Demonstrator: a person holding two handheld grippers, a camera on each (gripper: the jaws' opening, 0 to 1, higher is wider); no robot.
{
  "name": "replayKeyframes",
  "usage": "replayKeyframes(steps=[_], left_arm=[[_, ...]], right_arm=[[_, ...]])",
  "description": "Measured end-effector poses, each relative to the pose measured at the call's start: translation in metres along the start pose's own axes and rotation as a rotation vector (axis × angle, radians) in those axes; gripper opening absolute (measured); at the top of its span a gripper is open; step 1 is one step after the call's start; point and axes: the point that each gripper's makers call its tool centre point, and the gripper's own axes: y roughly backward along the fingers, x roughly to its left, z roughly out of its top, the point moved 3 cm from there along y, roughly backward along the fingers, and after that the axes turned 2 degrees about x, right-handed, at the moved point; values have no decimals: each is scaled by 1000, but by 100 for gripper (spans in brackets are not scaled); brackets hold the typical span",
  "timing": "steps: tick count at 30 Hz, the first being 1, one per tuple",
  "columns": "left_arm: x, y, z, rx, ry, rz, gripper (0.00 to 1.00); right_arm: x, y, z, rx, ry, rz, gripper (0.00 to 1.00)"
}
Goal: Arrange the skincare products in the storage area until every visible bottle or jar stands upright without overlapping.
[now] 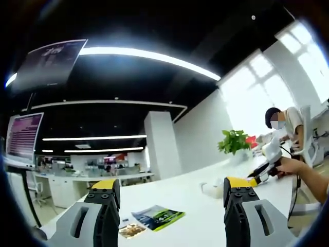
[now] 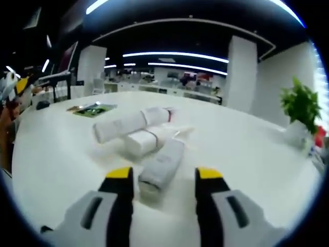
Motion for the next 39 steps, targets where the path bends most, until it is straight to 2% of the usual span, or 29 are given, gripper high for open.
replayKeyframes(steps=[8,16,21,27,31,39], left_arm=[[0,0,0,1,-3,6,84],[0,-1,-1,3,0,4,84],[4,0,2,-11,2,21,84],[4,0,3,-11,2,19,84],[3,0,3,-8,-1,17,84],[2,-1,3,-10,-3,14,84]], right_arm=[[0,1,5,-34,-10,10,54],[0,1,5,-33,-3,1,60],[-3,1,7,-54,-28,-4,64],[-2,0,7,-52,-21,-3,63],[0,-2,4,-20,18,-13,63],[1,-3,3,-3,41,-4,54]])
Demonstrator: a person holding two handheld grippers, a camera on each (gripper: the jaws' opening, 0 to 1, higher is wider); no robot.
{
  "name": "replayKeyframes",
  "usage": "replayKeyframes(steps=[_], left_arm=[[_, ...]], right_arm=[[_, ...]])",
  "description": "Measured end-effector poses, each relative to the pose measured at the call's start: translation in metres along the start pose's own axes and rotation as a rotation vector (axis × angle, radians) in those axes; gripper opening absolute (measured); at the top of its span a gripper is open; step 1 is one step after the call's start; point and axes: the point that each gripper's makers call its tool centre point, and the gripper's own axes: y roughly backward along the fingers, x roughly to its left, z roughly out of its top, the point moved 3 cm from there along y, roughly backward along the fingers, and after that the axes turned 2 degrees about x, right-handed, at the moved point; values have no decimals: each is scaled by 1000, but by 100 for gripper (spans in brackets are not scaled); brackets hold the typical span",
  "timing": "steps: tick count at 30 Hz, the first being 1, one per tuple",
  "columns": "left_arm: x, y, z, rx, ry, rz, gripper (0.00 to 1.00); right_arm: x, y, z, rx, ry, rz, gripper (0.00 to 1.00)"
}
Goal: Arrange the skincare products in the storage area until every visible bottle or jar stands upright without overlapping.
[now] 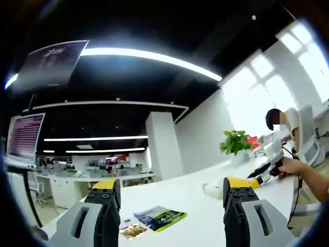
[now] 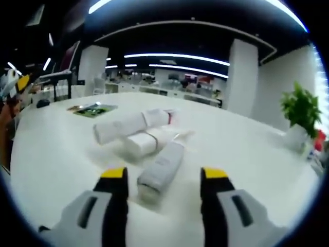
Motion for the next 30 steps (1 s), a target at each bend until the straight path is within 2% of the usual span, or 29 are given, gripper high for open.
replayKeyframes(steps=[5,14,30], left_arm=[[-1,1,1,-4,-2,-2,84],[0,1,0,-1,0,-1,84],[-1,1,0,2,-1,-5,84]], right_arm=[[2,2,-2,-5,5,-5,53],[10,1,-3,-4,11,28,43],[8,0,0,-1,9,34,39]])
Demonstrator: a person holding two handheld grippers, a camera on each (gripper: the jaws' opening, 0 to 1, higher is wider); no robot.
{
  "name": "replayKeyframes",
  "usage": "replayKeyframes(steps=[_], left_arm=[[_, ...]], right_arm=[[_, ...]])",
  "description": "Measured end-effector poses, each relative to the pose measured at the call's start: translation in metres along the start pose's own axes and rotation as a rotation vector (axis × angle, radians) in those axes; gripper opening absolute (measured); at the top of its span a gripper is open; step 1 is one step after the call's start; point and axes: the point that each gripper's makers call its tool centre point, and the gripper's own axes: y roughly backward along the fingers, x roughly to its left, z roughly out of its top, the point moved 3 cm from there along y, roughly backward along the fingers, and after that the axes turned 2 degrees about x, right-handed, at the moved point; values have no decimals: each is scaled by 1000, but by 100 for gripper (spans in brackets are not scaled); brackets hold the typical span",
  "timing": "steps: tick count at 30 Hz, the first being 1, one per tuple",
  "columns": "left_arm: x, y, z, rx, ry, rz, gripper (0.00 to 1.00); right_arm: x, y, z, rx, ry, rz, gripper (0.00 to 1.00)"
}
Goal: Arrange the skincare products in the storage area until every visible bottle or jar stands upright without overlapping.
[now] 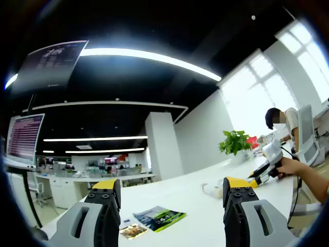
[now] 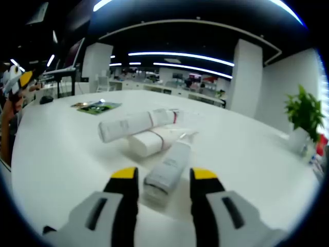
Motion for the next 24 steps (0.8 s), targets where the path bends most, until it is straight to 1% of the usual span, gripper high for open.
replayKeyframes(steps=[6,9,11,13,24], left_arm=[[-1,0,-1,3,-2,-2,84],[-1,0,-1,3,-3,-2,84],[-1,0,-1,4,-3,-2,84],[-2,0,-1,5,-3,-3,84],[-2,0,0,3,-4,-3,84]], right_arm=[[1,0,0,1,4,6,35],[-5,2,0,2,-8,-21,36],[-4,2,-1,9,-9,-12,31],[-3,1,-1,10,2,-15,30],[-4,3,-1,14,0,-22,29]])
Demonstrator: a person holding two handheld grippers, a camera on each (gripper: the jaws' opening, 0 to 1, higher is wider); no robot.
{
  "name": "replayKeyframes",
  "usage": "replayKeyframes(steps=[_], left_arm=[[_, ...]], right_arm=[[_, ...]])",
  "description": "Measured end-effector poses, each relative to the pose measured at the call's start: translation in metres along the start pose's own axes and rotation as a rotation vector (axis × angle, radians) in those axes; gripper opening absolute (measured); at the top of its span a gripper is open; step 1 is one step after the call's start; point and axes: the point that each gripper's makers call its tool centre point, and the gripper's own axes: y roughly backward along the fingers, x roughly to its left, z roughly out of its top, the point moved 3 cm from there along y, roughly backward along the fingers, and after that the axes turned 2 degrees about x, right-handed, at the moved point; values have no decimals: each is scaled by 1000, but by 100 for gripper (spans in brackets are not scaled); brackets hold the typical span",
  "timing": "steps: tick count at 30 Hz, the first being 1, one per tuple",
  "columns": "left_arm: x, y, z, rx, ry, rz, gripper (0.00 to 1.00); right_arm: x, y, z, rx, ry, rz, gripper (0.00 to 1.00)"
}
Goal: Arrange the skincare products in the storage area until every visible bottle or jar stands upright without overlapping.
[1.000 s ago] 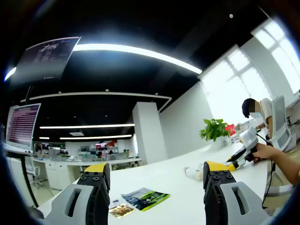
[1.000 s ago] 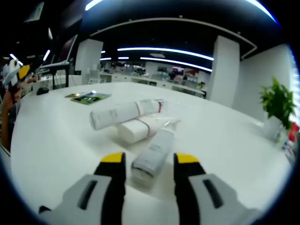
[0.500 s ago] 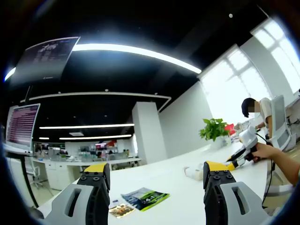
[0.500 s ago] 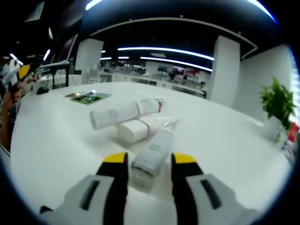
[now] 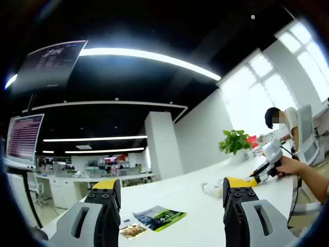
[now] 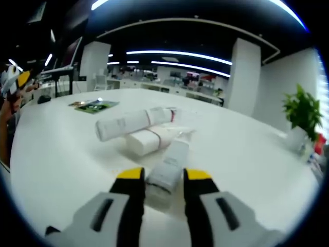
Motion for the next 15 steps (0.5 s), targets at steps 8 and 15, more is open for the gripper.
replayKeyframes(steps=[8,15], left_arm=[[-1,0,1,-1,0,-2,84],[-2,-1,-1,4,-3,-7,83]], right_arm=[[2,2,2,11,50,-26,28],[0,4,8,48,241,-101,26]])
